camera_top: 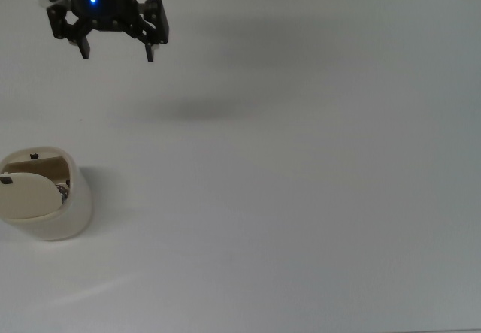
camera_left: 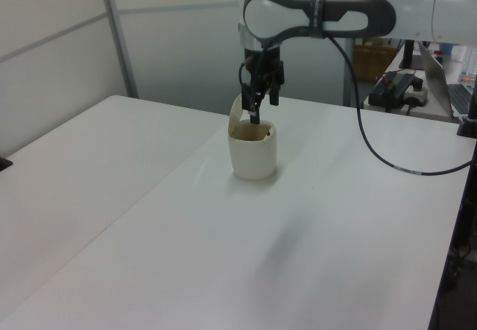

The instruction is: Open the trash can

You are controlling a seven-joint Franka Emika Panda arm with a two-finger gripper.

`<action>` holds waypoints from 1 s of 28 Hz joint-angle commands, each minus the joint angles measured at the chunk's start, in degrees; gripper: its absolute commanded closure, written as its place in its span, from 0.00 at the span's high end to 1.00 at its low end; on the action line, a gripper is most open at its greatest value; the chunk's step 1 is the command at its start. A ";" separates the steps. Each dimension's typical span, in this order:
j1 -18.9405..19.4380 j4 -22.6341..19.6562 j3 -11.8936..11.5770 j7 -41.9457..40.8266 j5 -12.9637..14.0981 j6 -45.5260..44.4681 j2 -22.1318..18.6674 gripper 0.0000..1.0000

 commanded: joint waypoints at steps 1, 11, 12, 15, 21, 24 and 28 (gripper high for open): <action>1.04 -0.58 -0.16 0.36 -1.08 -1.80 -0.58 1.00; 1.13 -0.14 -0.16 0.27 -0.29 -4.61 -0.75 1.00; 1.13 -0.14 -0.07 0.27 -0.20 -4.78 -0.84 1.00; 1.13 -0.14 0.02 0.27 1.81 -5.31 -0.75 1.00; 1.13 -0.14 0.02 0.01 2.70 -5.31 -0.75 1.00; 1.13 -0.14 0.02 0.01 2.70 -5.23 -0.75 1.00; 1.13 -0.14 0.02 -0.08 2.61 -5.40 -0.75 1.00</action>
